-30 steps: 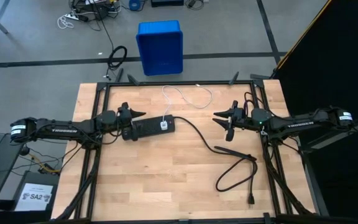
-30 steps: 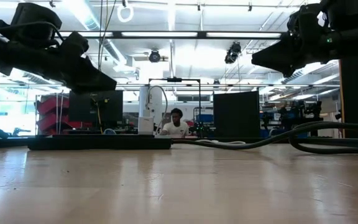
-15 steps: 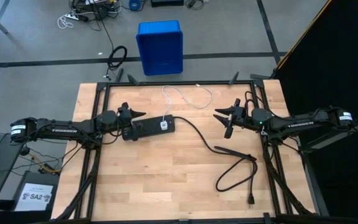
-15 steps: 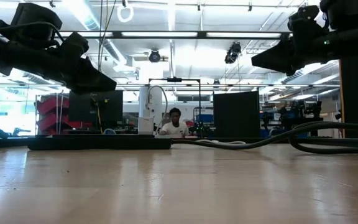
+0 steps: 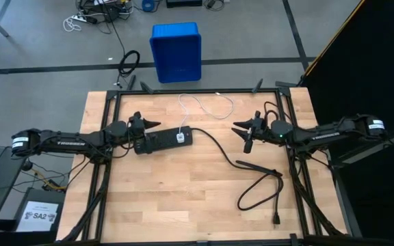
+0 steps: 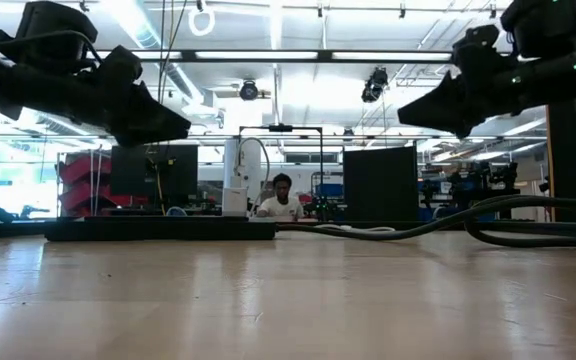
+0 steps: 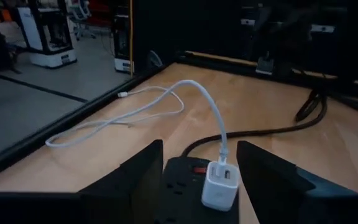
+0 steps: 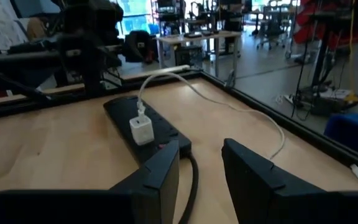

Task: Insert USB
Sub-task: Remove the white charger adapter from the black outlet extension

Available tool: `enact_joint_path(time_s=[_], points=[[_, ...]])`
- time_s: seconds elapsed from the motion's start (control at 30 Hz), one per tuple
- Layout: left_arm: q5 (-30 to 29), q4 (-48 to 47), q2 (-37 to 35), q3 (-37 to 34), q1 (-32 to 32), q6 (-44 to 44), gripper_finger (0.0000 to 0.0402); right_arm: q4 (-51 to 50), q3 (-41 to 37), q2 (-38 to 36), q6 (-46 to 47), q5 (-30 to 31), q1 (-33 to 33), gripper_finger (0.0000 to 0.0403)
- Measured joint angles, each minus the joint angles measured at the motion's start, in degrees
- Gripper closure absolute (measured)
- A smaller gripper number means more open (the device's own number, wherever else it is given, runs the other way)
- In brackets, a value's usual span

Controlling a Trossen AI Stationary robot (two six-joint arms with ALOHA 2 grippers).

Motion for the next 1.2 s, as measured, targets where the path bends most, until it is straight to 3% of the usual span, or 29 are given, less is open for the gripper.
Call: enact_joint_path(time_s=[0.2, 0.47, 0.7, 0.97, 1.2], points=[[2.54, 1.64, 5.37, 0.00, -0.02, -0.77, 0.0195, 8.65, 2.19, 9.21, -0.93, -0.90, 0.00, 0.0299], [3.68, 12.72, 17.21, 0.05, 0.00, 0.96, 0.0154, 8.58, 11.56, 23.21, -2.63, -3.50, -0.01, 0.0292], [3.96, 13.64, 28.08, 3.56, 0.00, 0.96, 0.0119, 8.58, 19.23, 34.23, -5.75, -3.51, -0.07, 0.0295], [4.63, 13.68, 38.74, 9.82, 0.00, 2.20, 0.0111, 8.65, 24.24, 40.88, -5.50, -3.51, -0.07, 0.0293], [5.03, 14.68, 45.64, 13.53, 0.00, 2.20, 0.0112, 8.50, 24.52, 41.88, -5.43, -3.49, -0.07, 0.0300]])
